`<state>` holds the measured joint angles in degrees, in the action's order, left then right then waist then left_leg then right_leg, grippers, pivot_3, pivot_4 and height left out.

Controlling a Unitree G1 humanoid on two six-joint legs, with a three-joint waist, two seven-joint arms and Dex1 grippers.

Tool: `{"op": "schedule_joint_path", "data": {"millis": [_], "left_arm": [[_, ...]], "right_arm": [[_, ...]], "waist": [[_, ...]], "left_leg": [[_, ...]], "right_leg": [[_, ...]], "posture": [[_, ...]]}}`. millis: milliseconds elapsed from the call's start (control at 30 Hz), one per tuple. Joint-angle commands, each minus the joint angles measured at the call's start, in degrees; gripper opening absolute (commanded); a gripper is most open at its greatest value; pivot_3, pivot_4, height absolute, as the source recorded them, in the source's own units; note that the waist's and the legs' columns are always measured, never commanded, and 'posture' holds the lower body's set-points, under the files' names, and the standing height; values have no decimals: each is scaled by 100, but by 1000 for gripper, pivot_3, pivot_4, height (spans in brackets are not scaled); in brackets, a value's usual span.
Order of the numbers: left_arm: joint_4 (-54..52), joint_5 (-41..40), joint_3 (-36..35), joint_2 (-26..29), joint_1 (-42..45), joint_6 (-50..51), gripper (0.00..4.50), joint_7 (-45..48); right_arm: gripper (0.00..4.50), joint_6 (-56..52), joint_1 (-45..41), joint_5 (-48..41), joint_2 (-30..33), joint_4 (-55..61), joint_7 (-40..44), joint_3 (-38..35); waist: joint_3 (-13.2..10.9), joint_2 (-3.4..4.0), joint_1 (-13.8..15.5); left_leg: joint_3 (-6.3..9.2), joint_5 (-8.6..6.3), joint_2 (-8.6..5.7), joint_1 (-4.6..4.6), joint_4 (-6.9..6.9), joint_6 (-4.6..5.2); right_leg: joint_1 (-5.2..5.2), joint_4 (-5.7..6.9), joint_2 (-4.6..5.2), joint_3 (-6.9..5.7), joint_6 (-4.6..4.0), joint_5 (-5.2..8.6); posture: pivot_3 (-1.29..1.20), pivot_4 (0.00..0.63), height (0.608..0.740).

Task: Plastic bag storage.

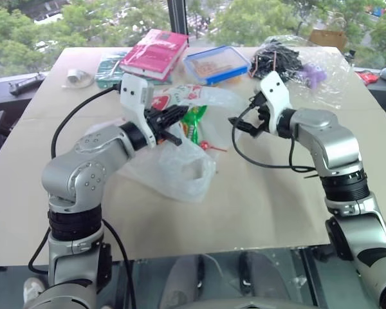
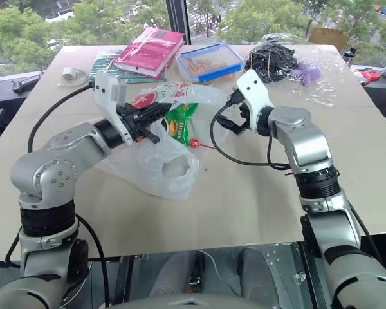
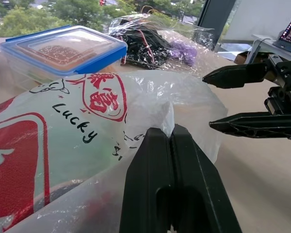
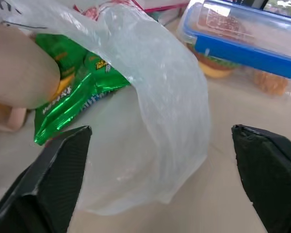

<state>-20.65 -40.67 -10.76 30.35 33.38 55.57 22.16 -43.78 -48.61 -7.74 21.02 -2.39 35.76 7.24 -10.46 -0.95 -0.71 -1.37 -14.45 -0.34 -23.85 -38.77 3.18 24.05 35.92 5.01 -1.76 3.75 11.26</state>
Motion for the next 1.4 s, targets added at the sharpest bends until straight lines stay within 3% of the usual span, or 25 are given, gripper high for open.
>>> {"op": "schedule_joint_path", "data": {"millis": [33, 133, 233, 500, 600, 800, 833, 1033, 1167, 1267, 1400], "left_arm": [[-133, 3, -53, 60, 92, -151, 0, 66], [-148, 12, -43, 74, 85, -155, 0, 81], [-166, 14, -52, 108, 82, -149, 0, 91], [-166, -301, -221, 108, -45, -156, 0, 334], [-150, -850, -499, 325, -95, 242, 0, 611], [-257, -1652, -978, 1347, -491, 849, 2690, 1319], [-191, -1891, -1157, 1589, -571, 1015, 2846, 1507], [80, -4018, -2060, 2635, -1095, 2246, 2846, 2279], [-451, -4996, -2095, 2904, -1751, 2328, 2846, 2119], [-1086, -4656, -1757, 2562, -2122, 1807, 2846, 1458], [-1577, -3791, -920, 1715, -2113, 1121, 2846, 314]], "right_arm": [[4473, 429, -268, 213, -46, -552, -232, 7], [4473, 859, -457, 279, -149, -1220, -380, -75], [3674, 1200, -595, 278, -232, -1654, -479, -163], [21, 1367, -635, 155, -313, -1662, -407, -243], [21, 1343, -609, 131, -314, -1593, -389, -253], [0, 1330, -595, 119, -331, -1588, -400, -263], [0, 1334, -598, 117, -334, -1600, -402, -264], [0, 1389, -623, 109, -339, -1705, -389, -293], [0, 1382, -616, 112, -333, -1712, -378, -300], [0, 1343, -586, 107, -334, -1646, -377, -289], [0, 1236, -522, 97, -320, -1472, -379, -273]], "waist": [[0, 0, -4], [0, 0, -6], [0, 0, -9], [0, 0, -6], [0, 0, -12], [-3, 4, -31], [-5, 5, -27], [-7, 6, -30], [-7, 6, -33], [-6, 8, -12], [-4, 9, 3]], "left_leg": [[-1, 0, -1, 0, 0, 0], [-2, 0, -2, 0, 0, 0], [-2, 0, -2, 0, 2, 0], [-1, 0, 1, 0, 6, 0], [-1, 0, 2, 0, 6, 0], [-6, 0, 5, 0, 9, 0], [-6, 0, 5, 0, 9, 0], [-6, 0, 6, -2, 10, 0], [-6, 0, 8, -2, 13, -1], [-4, 0, 9, -1, 15, -2], [-6, 1, 2, 2, 16, -3]], "right_leg": [[0, 0, 0, 0, 0, 0], [0, 1, 0, 1, 0, 0], [0, -2, 0, 2, 0, 0], [1, -4, 0, 1, 0, 0], [2, -3, 0, 2, 0, 0], [8, -2, -1, 7, 0, 0], [8, -1, -1, 7, 0, 0], [12, -3, 0, 7, 0, 1], [14, -3, 3, 9, -1, 2], [14, -2, 6, 8, -4, 2], [11, 0, 11, 9, -9, -2]], "posture": [[0, 150, 740], [0, 150, 740], [0, 150, 740], [0, 150, 740], [0, 150, 740], [0, 150, 740], [0, 150, 740], [0, 150, 740], [0, 150, 740], [0, 150, 740], [0, 150, 740]]}}
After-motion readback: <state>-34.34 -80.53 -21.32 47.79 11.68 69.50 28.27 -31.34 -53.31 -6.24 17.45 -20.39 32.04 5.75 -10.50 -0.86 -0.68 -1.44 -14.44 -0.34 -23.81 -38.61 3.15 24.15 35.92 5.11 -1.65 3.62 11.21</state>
